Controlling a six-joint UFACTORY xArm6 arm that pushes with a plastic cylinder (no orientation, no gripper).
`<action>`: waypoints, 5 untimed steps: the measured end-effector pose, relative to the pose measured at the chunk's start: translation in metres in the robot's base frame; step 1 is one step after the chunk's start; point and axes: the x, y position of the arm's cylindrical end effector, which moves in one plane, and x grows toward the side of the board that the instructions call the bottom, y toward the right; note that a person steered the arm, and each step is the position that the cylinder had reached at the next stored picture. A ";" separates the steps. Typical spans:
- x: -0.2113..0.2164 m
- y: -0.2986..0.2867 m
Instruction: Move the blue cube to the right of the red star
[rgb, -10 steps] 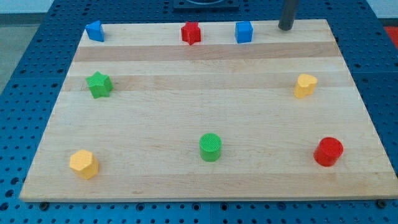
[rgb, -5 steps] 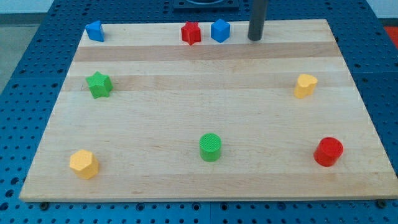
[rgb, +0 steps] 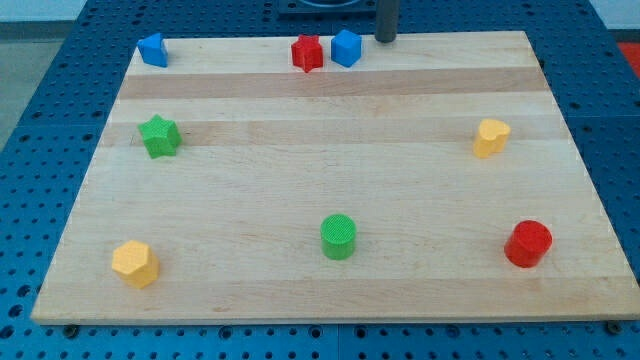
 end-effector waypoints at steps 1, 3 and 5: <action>0.002 -0.022; 0.008 -0.072; 0.006 -0.060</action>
